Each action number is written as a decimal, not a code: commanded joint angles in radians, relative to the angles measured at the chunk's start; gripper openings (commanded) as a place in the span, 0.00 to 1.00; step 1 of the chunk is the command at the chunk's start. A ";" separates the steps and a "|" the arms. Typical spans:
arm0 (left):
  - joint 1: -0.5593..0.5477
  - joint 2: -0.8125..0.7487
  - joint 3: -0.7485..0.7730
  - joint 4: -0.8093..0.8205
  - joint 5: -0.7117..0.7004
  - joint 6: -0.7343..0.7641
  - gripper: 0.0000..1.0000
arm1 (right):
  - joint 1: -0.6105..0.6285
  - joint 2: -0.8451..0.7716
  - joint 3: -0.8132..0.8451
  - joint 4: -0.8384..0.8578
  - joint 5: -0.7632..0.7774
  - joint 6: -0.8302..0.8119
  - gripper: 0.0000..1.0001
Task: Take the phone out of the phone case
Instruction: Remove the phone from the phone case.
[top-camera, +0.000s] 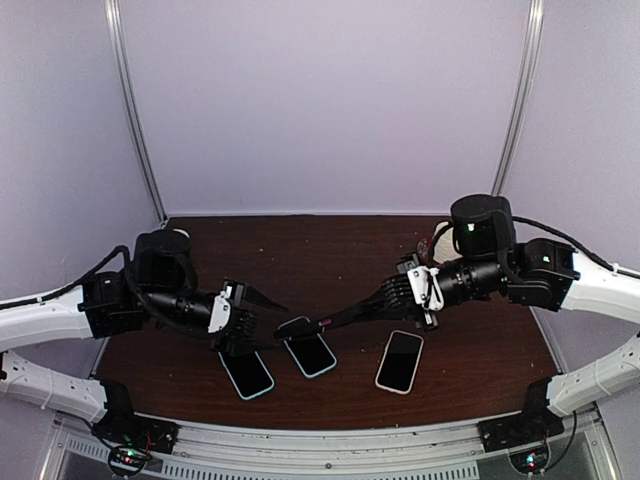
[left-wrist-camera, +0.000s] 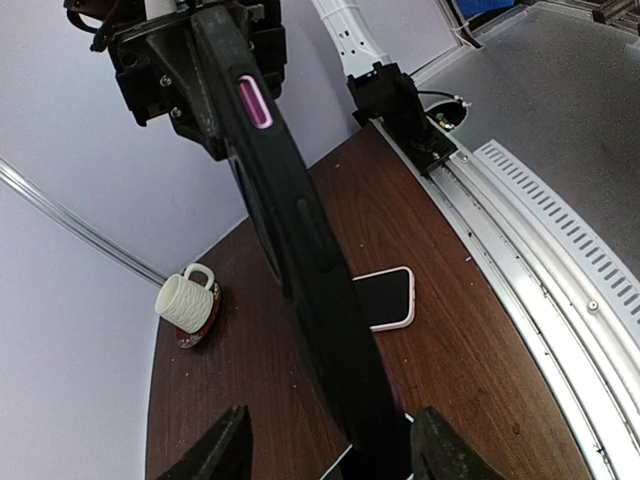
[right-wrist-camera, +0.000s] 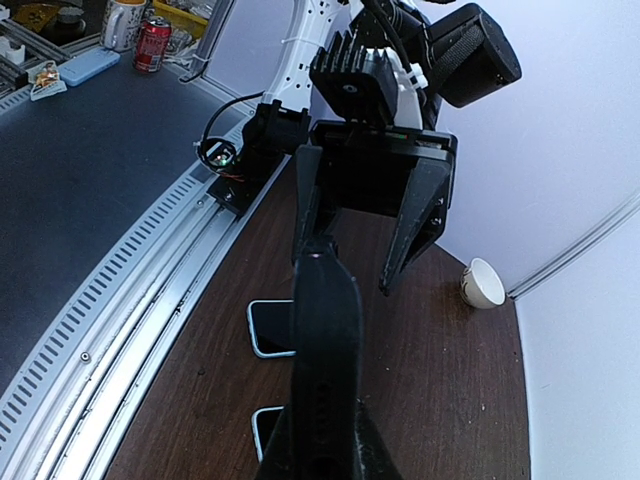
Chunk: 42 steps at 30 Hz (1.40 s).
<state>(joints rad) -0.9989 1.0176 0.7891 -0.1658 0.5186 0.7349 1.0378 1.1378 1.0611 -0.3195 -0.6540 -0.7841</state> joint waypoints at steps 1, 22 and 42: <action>-0.005 -0.003 0.015 0.035 -0.019 0.004 0.54 | 0.008 -0.006 0.019 0.038 -0.016 -0.013 0.00; -0.005 0.046 0.061 0.084 -0.202 -0.105 0.46 | 0.061 0.075 0.082 -0.161 -0.064 -0.052 0.00; 0.061 0.061 0.086 0.050 -0.143 -0.032 0.44 | 0.101 0.044 -0.002 -0.024 0.063 -0.008 0.00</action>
<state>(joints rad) -0.9627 1.1141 0.8268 -0.2569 0.3443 0.6353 1.0969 1.2297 1.1137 -0.4732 -0.5686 -0.8360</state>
